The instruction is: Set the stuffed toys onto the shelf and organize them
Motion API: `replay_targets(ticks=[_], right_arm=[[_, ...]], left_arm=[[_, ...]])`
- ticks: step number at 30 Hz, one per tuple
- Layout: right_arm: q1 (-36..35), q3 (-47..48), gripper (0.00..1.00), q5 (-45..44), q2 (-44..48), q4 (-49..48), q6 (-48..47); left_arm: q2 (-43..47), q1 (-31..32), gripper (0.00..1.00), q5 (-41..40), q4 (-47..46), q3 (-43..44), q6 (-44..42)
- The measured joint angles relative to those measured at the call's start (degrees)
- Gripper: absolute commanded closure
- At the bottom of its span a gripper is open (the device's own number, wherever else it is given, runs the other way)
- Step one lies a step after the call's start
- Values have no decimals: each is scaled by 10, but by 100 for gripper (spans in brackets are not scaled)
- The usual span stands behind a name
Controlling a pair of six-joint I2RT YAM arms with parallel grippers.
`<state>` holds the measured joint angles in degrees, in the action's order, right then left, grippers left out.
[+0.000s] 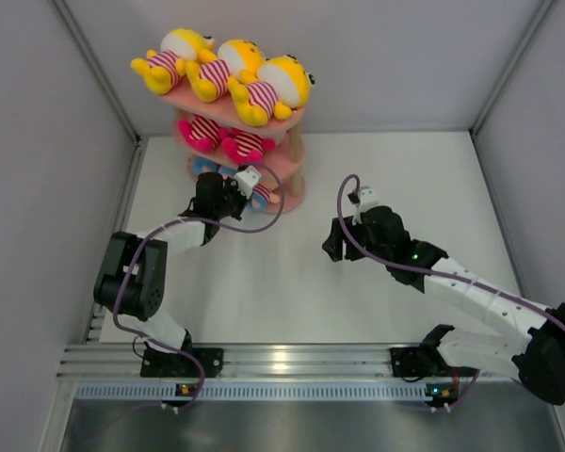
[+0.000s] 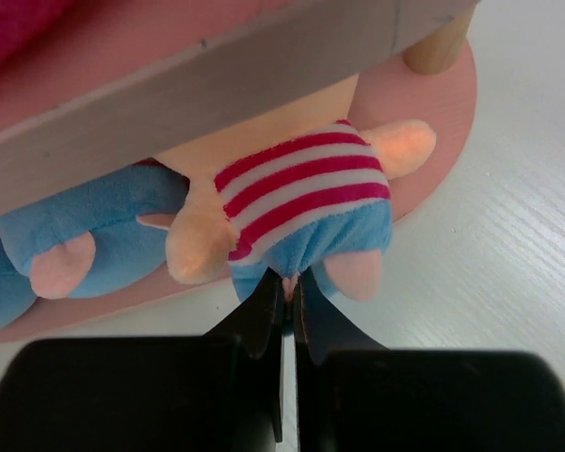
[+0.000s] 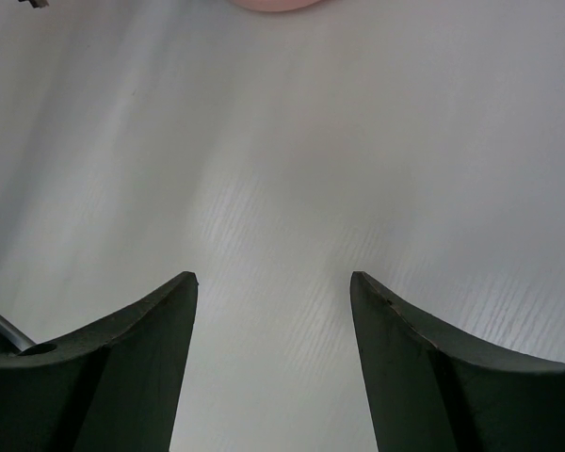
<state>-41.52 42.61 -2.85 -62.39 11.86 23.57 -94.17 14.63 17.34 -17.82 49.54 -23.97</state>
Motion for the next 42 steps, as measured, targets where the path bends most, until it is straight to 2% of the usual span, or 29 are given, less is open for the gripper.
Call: replay_targets(ticks=[10,17,21,25,26,29,33,42], right_arm=[[0,-7,34,-1,0,7,-1],[0,-9,34,-2,-2,11,-6],[0,-9,34,-2,-7,13,-7],[0,-9,34,-4,-8,14,-9],[0,-9,34,-4,-8,15,-9],[0,-9,34,-4,-8,15,-10],[0,-9,34,-4,-8,15,-10],[0,-9,33,-4,-8,16,-10]], left_arm=[[-20,0,96,14,-19,14,-11],[-3,0,96,66,-21,-10,-14],[-4,0,94,65,-23,-6,-5],[-16,0,78,42,-23,12,0],[-18,0,69,39,-24,15,0],[-22,0,59,31,-25,20,0],[-29,0,48,23,-27,24,-1],[-15,0,32,6,-28,14,-7]])
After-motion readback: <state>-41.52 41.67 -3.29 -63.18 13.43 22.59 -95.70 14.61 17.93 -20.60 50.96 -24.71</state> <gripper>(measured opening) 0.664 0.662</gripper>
